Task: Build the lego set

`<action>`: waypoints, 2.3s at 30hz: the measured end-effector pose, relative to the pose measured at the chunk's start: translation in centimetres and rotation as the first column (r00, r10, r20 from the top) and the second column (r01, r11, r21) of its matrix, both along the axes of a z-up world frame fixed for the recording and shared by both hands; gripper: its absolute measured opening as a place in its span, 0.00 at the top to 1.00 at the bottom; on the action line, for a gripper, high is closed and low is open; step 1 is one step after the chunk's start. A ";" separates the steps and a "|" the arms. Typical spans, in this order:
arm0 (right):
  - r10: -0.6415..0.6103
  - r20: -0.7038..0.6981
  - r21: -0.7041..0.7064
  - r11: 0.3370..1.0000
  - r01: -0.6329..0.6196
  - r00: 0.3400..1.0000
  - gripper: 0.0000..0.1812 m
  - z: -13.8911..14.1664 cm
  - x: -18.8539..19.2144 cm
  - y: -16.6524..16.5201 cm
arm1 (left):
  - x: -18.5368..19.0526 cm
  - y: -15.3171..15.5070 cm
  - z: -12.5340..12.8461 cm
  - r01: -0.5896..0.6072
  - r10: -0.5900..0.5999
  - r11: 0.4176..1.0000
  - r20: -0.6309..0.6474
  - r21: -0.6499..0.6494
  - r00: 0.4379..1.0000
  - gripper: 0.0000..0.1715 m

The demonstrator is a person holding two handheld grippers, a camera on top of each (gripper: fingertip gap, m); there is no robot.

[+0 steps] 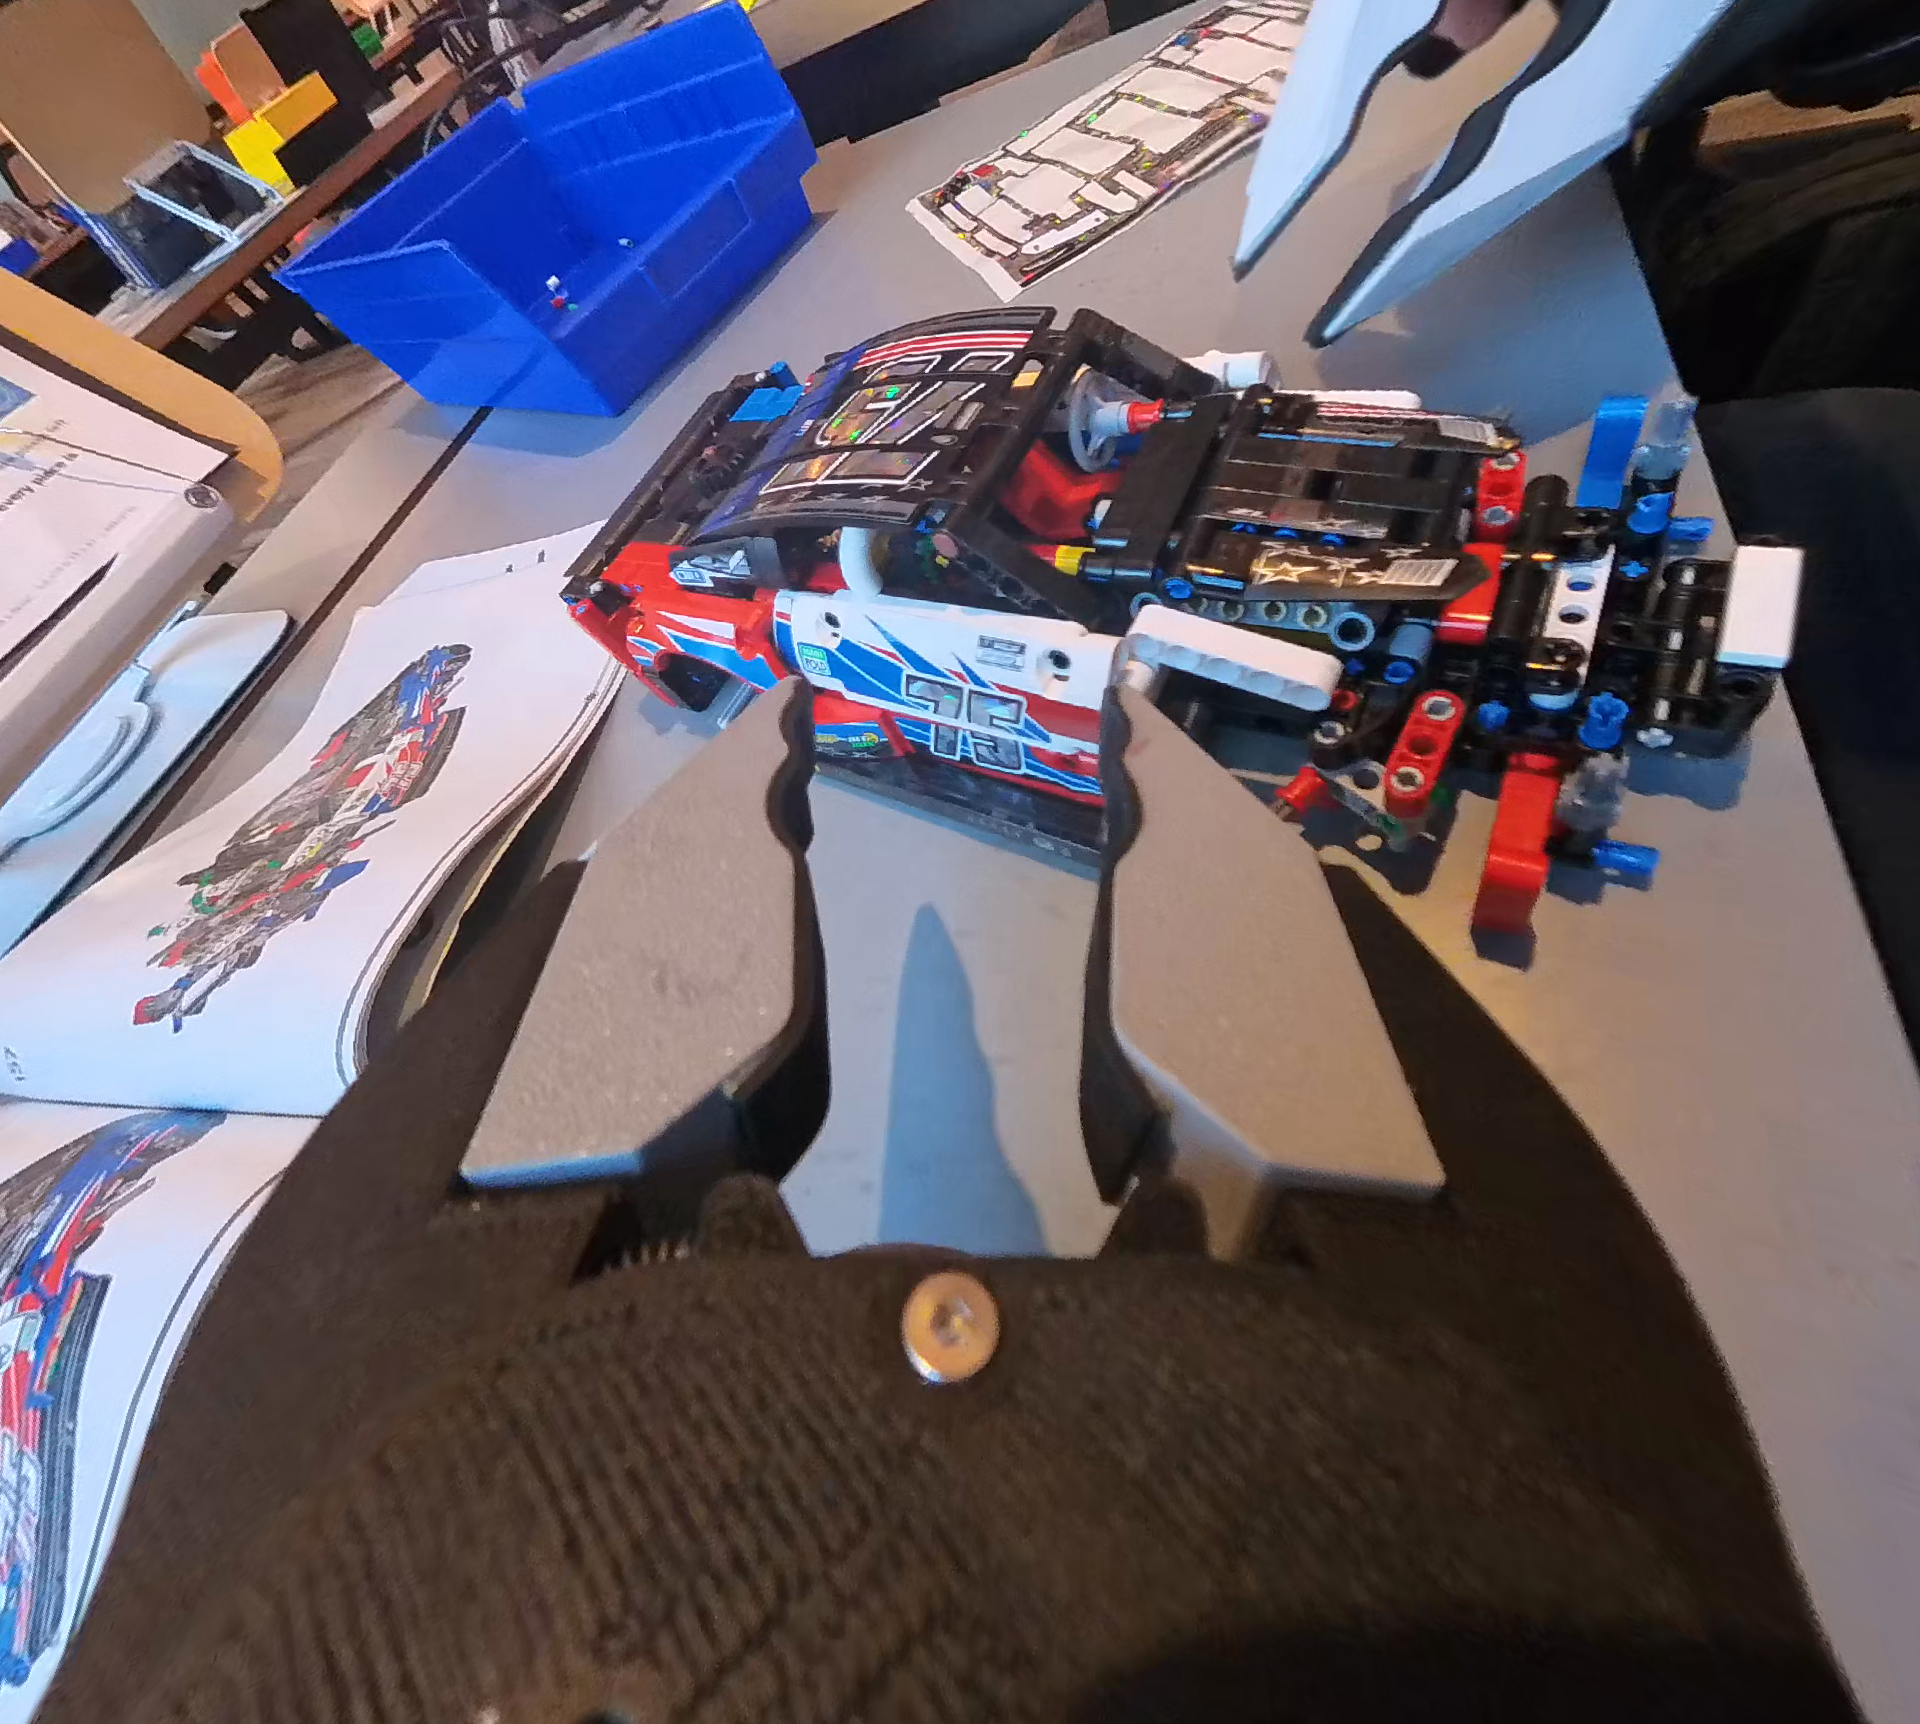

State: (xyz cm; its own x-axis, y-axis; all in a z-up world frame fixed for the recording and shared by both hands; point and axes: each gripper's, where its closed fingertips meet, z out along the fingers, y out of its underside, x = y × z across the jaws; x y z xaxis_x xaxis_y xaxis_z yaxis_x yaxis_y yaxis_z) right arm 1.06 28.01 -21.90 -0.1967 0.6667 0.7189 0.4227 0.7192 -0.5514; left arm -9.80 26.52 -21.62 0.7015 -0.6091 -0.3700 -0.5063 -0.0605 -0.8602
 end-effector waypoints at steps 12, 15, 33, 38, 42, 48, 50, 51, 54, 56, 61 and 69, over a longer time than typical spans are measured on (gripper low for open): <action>0.017 -0.020 -0.134 0.991 -0.019 1.000 0.89 -0.5 -0.5 0.5 | -0.1 0.1 -0.1 -0.001 0.001 1.000 -0.002 -0.010 1.000 0.70; 0.018 -0.028 -0.154 0.988 -0.022 0.999 0.88 -0.4 -0.6 0.6 | -0.1 0.1 -0.1 -0.001 0.001 1.000 -0.001 -0.010 1.000 0.70; 0.020 -0.025 -0.155 0.988 -0.024 0.999 0.88 -0.6 -0.8 0.6 | 0.0 0.1 -0.2 -0.001 0.000 1.000 -0.012 -0.013 1.000 0.69; 0.019 -0.025 -0.150 0.988 -0.022 1.000 0.88 -0.6 -0.8 0.7 | 0.0 0.2 -0.2 -0.001 0.001 1.000 -0.009 -0.013 1.000 0.69; 0.017 -0.025 -0.141 0.990 -0.020 1.000 0.88 -0.6 -0.7 0.7 | 0.0 0.1 -0.2 -0.001 0.000 1.000 -0.014 -0.012 1.000 0.69; 0.022 -0.051 -0.210 0.977 -0.032 0.998 0.88 0.0 -0.8 0.4 | 0.0 0.1 -0.2 0.000 0.000 1.000 -0.014 -0.010 1.000 0.69; 0.028 -0.081 -0.290 0.956 -0.050 0.996 0.88 0.7 -0.8 0.2 | 0.0 0.1 -0.2 0.001 -0.001 1.000 -0.018 -0.008 1.000 0.69; 0.037 -0.092 -0.338 0.939 -0.066 0.995 0.83 1.1 -0.9 -0.2 | 0.0 0.1 -0.2 0.002 -0.002 1.000 -0.019 -0.006 1.000 0.70; 0.067 -0.091 -0.435 0.895 -0.100 0.994 0.66 1.5 -1.3 -1.6 | 0.1 0.1 -0.2 0.003 -0.003 1.000 -0.027 -0.001 1.000 0.70; 0.091 -0.073 -0.414 0.903 -0.114 0.993 0.66 1.3 -1.5 -2.5 | 0.1 0.0 -0.3 0.004 -0.004 1.000 -0.036 0.005 0.999 0.70; 0.114 0.008 -0.304 0.947 -0.107 0.993 0.67 -0.4 -2.4 -3.6 | 0.2 0.0 -0.4 0.005 -0.004 1.000 -0.049 0.013 0.999 0.70; 0.081 -0.059 -0.183 0.979 -0.090 0.995 0.76 1.3 -3.6 -3.9 | 0.4 -0.2 -0.4 0.019 -0.018 1.000 -0.057 0.018 0.998 0.70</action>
